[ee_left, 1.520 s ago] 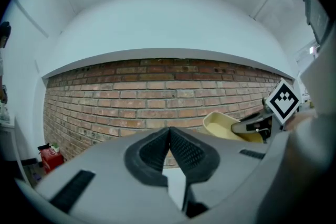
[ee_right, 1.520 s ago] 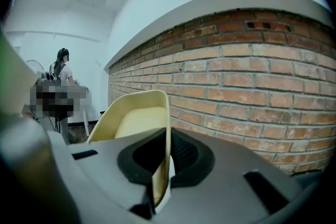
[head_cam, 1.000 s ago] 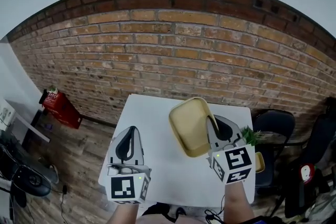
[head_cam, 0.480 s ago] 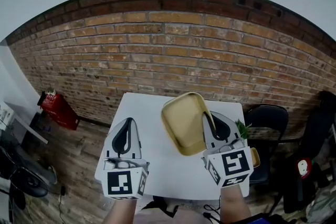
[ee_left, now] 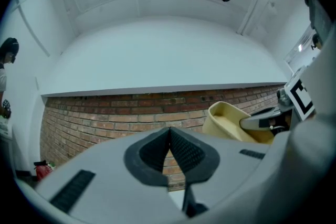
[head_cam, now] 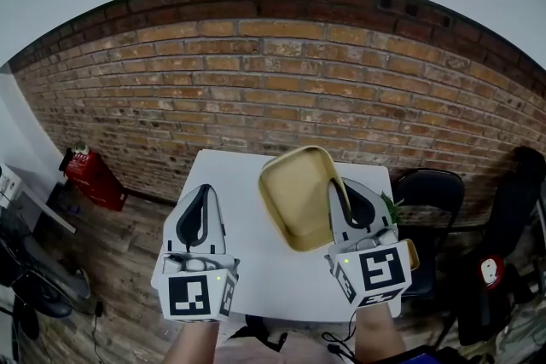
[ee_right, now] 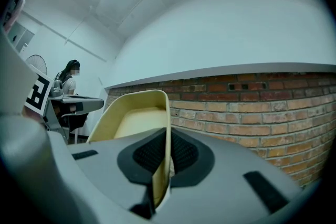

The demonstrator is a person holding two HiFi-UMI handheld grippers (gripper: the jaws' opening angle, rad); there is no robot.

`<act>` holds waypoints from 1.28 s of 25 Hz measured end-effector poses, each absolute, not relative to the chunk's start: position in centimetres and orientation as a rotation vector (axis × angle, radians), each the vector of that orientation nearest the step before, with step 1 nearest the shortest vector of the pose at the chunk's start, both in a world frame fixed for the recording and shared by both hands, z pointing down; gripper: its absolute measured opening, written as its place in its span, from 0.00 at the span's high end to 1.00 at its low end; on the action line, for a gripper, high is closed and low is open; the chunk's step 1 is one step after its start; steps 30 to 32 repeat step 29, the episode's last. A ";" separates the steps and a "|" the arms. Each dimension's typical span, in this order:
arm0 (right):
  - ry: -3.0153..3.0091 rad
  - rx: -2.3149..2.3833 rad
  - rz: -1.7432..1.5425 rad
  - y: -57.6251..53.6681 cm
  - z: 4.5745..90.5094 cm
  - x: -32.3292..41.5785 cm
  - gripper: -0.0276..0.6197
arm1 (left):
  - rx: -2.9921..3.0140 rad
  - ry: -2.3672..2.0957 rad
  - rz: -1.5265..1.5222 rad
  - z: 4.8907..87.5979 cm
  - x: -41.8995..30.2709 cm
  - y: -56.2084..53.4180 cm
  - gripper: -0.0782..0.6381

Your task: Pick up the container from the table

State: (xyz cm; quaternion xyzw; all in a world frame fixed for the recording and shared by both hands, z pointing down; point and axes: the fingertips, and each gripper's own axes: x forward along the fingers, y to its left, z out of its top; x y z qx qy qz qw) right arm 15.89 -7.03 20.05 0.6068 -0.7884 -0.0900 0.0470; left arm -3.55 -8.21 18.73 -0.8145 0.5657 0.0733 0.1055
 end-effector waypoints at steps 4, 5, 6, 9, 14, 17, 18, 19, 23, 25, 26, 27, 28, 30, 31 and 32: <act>-2.413 1.846 -0.278 -6.9 20.3 15.9 0.95 | -2.390 1.666 0.220 18.6 -3.5 -8.1 0.88; -2.412 1.846 -0.282 -6.9 20.3 15.9 0.95 | -2.391 1.665 0.219 18.7 -3.5 -8.1 0.88; -2.410 1.847 -0.285 -6.9 20.3 15.9 0.95 | -2.391 1.664 0.217 18.7 -3.5 -8.1 0.88; -2.407 1.856 -0.290 -7.0 20.2 15.8 0.95 | -2.394 1.665 0.212 18.8 -3.6 -8.2 0.88; -2.406 1.864 -0.293 -7.2 20.2 15.8 0.95 | -2.393 1.665 0.211 18.9 -3.7 -8.4 0.88; -2.404 1.867 -0.292 -7.3 20.3 15.8 0.95 | -2.396 1.665 0.208 19.1 -3.6 -8.6 0.88; -2.403 1.869 -0.291 -7.4 20.3 15.8 0.95 | -2.398 1.664 0.207 19.1 -3.6 -8.7 0.88; -2.402 1.869 -0.289 -7.5 20.4 15.7 0.95 | -2.399 1.662 0.205 19.1 -3.6 -8.8 0.88; -2.398 1.869 -0.278 -7.7 20.6 15.7 0.95 | -2.403 1.663 0.201 19.2 -3.7 -8.9 0.88; -2.395 1.868 -0.275 -7.8 20.6 15.6 0.95 | -2.404 1.664 0.199 19.2 -3.7 -9.1 0.88; -2.394 1.868 -0.274 -7.9 20.6 15.6 0.95 | -2.405 1.664 0.198 19.3 -3.8 -9.2 0.88; -2.392 1.869 -0.273 -8.0 20.7 15.6 0.95 | -2.407 1.664 0.198 19.3 -3.8 -9.4 0.88; -2.390 1.869 -0.273 -8.1 20.7 15.6 0.95 | -2.408 1.664 0.198 19.3 -3.9 -9.5 0.88; -2.388 1.870 -0.273 -8.2 20.7 15.6 0.95 | -2.409 1.665 0.199 19.3 -3.9 -9.6 0.88; -2.388 1.870 -0.273 -8.2 20.7 15.6 0.95 | -2.409 1.665 0.199 19.3 -3.9 -9.6 0.88; -2.388 1.870 -0.273 -8.2 20.7 15.6 0.95 | -2.409 1.665 0.199 19.3 -3.9 -9.6 0.88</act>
